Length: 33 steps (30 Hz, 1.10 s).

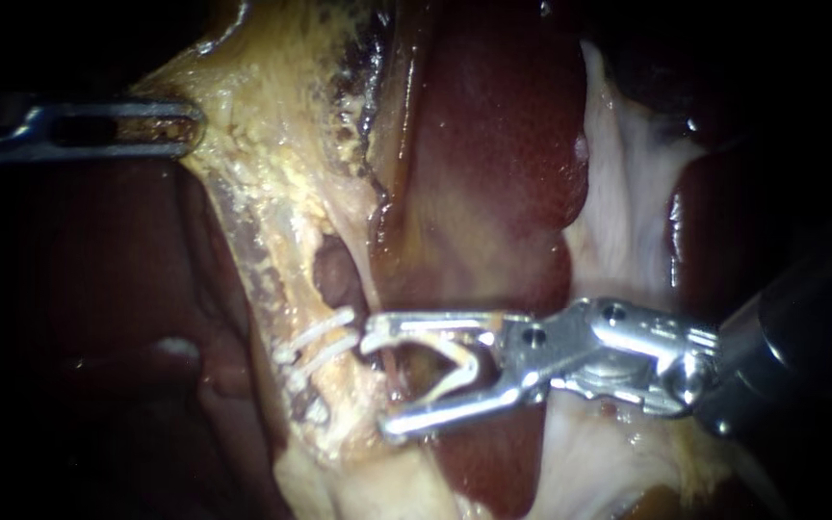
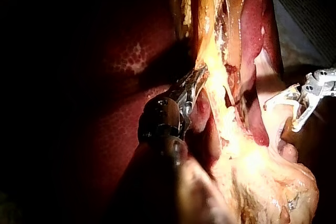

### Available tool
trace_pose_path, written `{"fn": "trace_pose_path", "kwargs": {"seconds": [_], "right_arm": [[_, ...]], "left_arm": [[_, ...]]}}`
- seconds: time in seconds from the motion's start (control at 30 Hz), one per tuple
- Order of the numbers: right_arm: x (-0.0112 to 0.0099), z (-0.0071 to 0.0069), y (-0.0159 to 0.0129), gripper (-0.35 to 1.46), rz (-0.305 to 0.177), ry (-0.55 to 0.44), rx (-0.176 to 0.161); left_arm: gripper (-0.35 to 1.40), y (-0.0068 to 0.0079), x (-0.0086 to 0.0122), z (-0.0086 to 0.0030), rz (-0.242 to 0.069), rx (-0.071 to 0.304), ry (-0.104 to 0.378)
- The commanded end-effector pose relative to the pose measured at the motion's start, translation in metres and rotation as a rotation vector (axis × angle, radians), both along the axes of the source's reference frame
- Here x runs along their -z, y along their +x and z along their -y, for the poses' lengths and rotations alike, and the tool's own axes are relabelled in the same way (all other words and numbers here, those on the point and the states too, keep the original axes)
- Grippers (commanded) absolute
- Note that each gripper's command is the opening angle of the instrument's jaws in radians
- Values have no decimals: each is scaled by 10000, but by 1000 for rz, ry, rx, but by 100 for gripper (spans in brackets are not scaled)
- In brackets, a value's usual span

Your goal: Clipping third clip left tube

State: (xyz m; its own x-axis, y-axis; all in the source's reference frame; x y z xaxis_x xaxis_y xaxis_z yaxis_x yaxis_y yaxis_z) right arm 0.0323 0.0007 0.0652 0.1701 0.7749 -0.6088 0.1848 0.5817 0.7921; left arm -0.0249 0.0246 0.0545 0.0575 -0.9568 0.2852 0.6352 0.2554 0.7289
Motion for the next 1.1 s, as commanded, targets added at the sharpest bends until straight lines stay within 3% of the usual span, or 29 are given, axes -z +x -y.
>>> {"fn": "trace_pose_path", "kwargs": {"seconds": [0.03, 0.43, 0.63, 1.1], "right_arm": [[-5, -1, 3, 58, 9, 6, 6], [-67, -21, 21, 55, 91, 27, 39], [-92, -29, 27, 54, 101, 40, 37], [-107, -39, 47, 55, 90, 49, 51]], "left_arm": [[-35, 0, 2, 1, 1, -2, 0], [-35, 0, 13, 5, 4, -5, -8], [-35, -1, 15, 7, 3, -8, -12], [-35, -1, 18, 8, 2, -7, -12]]}}
